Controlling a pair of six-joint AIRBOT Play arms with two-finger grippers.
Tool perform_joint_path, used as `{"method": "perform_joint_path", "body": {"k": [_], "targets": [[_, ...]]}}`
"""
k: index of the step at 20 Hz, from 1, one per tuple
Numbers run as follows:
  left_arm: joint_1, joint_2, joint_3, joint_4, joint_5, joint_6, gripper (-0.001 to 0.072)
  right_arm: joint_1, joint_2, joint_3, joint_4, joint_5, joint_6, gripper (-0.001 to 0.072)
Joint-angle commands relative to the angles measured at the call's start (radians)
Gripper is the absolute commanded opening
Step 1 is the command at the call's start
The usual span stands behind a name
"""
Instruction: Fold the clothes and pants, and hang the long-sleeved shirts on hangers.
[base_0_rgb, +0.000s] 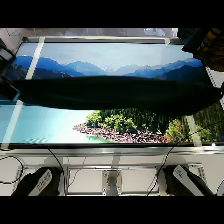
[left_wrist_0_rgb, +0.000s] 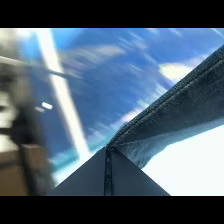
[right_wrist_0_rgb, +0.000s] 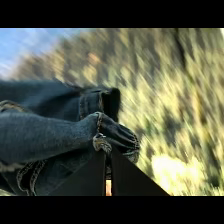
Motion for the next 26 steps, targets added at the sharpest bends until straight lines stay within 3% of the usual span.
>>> {"method": "perform_joint_path", "body": {"k": [1, 5, 13, 18, 19, 21, 23, 25, 26], "targets": [[0.001, 0.082, -0.283, 0.024, -0.041, 0.034, 0.0031, -0.118, 0.149, -0.282, -0.041, -0.108, -0.018, 0.0011], [-0.004, 0.148, -0.509, 0.029, -0.101, 0.033, 0.0032, -0.154, 0.216, -0.455, -0.157, -0.043, -0.006, 0.0012], [0.005, 0.130, -0.599, 0.093, -0.204, 0.009, 0.0031, -0.154, 0.197, -0.552, -0.607, 0.058, 0.221, 0.0012], [0.075, 0.098, -0.613, 0.132, -0.233, -0.005, 0.0031, -0.234, 0.111, -0.552, -0.674, 0.071, 0.253, 0.0016], [0.080, 0.091, -0.617, 0.132, -0.231, -0.005, 0.0032, -0.266, 0.089, -0.552, -0.661, 0.071, 0.253, 0.0041], [0.081, 0.087, -0.620, 0.119, -0.220, -0.017, 0.0046, -0.308, 0.052, -0.559, -0.654, 0.071, 0.253, 0.0236], [0.081, 0.087, -0.620, 0.122, -0.212, -0.028, 0.0211, -0.329, 0.035, -0.567, -0.653, 0.068, 0.253, 0.0278], [0.081, 0.087, -0.606, 0.129, -0.196, -0.028, 0.0243, -0.329, 0.034, -0.565, -0.657, 0.060, 0.254, 0.0383], [0.081, 0.087, -0.587, 0.129, -0.187, -0.028, 0.0244, -0.329, 0.034, -0.560, -0.657, 0.055, 0.257, 0.0383]]}}
